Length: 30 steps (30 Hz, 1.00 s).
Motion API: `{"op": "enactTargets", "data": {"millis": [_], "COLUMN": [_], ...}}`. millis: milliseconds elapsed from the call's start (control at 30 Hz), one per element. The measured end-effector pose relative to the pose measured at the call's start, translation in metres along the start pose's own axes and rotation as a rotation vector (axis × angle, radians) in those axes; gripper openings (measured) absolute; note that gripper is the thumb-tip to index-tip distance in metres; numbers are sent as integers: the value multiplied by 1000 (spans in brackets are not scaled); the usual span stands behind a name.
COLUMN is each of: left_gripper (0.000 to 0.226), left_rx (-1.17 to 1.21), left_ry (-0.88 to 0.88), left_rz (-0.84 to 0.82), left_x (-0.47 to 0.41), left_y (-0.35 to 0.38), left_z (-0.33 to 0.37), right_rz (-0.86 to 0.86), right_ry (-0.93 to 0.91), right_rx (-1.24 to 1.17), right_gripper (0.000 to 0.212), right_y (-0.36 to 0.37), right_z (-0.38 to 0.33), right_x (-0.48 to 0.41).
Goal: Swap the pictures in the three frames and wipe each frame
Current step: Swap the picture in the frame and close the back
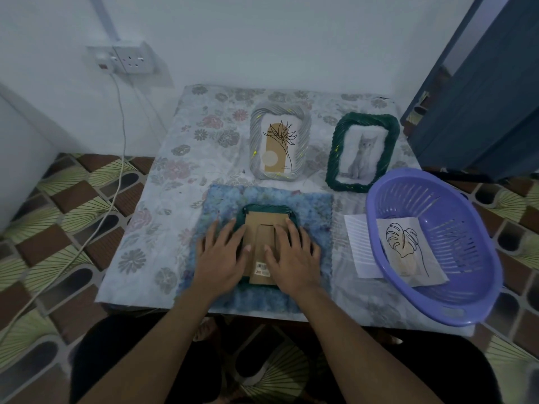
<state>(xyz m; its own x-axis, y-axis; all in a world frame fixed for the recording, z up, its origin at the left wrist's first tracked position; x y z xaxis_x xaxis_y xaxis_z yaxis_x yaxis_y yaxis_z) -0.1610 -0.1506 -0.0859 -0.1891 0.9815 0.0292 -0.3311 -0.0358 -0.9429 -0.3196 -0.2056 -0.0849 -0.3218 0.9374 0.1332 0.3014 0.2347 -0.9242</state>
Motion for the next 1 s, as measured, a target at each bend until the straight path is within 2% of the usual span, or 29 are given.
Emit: {"op": "enactTargets", "data": {"millis": [100,233,500,633,700,800,1000], "left_gripper": [76,78,72,72,71,69,69], "left_rx": [-33,-106,-101,-100,-105,-100,-96], "left_ry": [15,23,26,28,36,42,35], "left_rz": [-36,-70,-50,-62,-59,-54,-52], "left_x": [8,10,10,10,10,11,11], "left_y": [9,14,11,11,10,10,10], "left_z": [3,1,4,3,4,5,3], "right_rz": [-13,-34,-70,-86,-26,82,117], "right_ry": [3,7,30,70,85,92,49], "right_rx": [1,-1,-59,-161,-294,-425,-298], "right_gripper": [75,59,56,43,35,34,31], "right_y": [0,0,-9,-17,-24,-36,-40], "right_z": [0,1,2,7,10,14,15], "right_x": [0,-1,-8,-20,-27,-34,-51]}}
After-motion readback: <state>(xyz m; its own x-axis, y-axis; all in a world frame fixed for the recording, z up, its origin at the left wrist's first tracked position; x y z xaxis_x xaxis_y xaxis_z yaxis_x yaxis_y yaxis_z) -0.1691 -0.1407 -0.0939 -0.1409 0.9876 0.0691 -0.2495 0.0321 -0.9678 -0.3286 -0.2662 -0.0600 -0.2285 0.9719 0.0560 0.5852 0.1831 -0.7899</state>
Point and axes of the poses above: each hand's wrist, its own x-axis away from the middle knuckle, its own y-axis out of the palm, z = x × y, the point moved 7 cm from there along -x, towards the middle knuckle, and after that the axes turned 4 degrees about y, right-handed, at the moved point
